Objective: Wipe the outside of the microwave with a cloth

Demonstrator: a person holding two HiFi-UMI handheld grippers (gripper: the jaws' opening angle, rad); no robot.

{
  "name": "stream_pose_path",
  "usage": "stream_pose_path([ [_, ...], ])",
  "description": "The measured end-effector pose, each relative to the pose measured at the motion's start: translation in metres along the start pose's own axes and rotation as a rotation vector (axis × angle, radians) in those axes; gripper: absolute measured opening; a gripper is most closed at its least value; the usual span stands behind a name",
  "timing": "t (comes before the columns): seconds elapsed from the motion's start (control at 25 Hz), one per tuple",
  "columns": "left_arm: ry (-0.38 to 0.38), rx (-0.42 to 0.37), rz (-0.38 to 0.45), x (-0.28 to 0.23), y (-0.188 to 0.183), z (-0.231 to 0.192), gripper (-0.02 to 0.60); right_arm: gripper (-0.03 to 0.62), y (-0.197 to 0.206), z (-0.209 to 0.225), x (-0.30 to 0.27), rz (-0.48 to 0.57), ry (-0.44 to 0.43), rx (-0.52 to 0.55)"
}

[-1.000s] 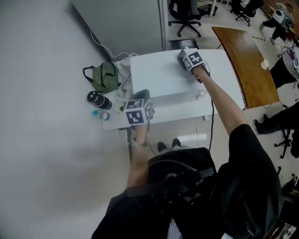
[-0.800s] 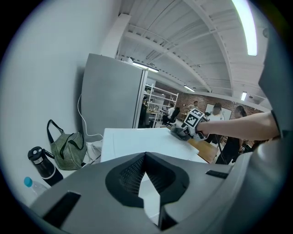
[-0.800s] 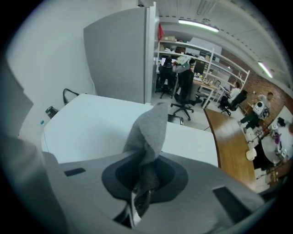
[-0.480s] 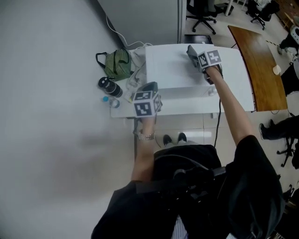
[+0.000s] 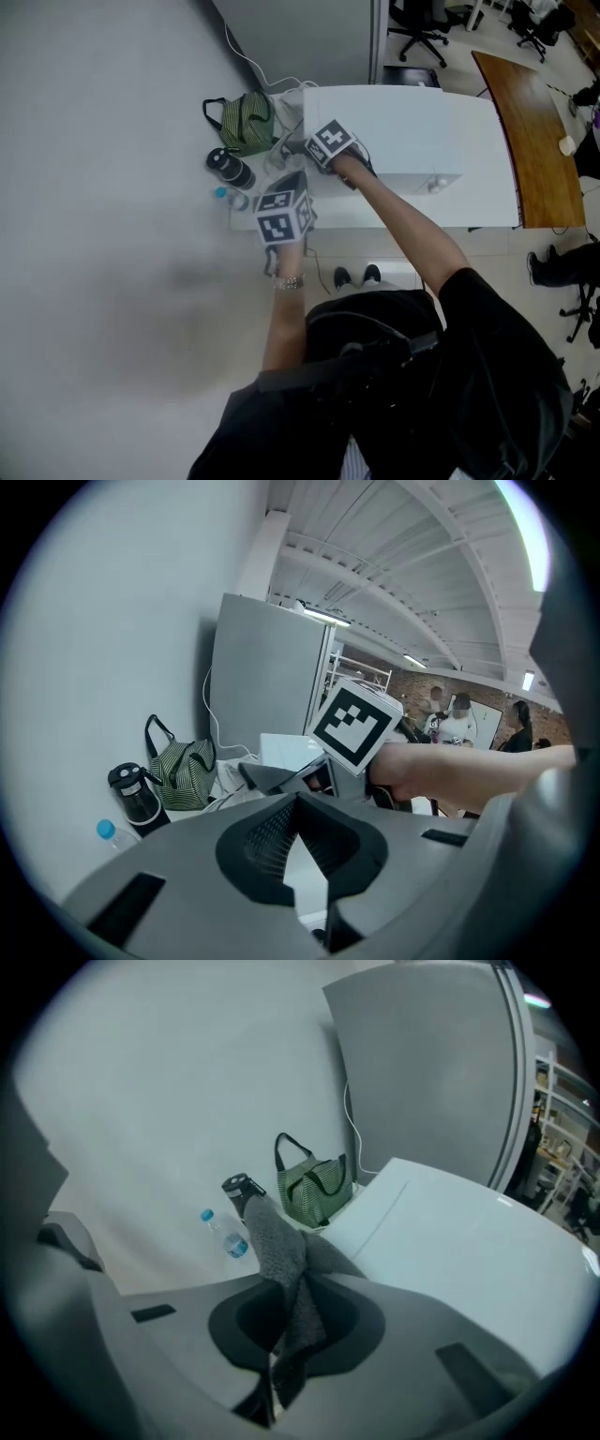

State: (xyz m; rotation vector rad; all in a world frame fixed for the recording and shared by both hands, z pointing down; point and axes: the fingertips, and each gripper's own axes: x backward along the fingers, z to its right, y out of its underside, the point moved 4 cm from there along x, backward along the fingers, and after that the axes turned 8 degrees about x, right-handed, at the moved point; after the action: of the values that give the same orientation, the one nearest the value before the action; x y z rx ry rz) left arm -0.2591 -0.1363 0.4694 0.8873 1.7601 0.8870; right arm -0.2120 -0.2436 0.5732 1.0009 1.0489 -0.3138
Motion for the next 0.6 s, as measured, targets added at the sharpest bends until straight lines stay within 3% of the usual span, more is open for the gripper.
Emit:
stream_pose_path([
  [0.16,0.015,0.006,-0.003,-0.007,-0.002,0.003,-0.006,0.020,0.025,0.031,0.020,-0.005,0.032,-0.027],
  [0.32,0.078,-0.006,-0.008,-0.023,-0.005,0.025,-0.006,0.020,0.079,0.075,0.058,0.018,0.085,-0.095],
  [0.6,0.186,-0.038,-0.037,-0.049,-0.002,0.065,-0.006,0.020,0.214,0.180,0.162,0.092,0.282,-0.369],
])
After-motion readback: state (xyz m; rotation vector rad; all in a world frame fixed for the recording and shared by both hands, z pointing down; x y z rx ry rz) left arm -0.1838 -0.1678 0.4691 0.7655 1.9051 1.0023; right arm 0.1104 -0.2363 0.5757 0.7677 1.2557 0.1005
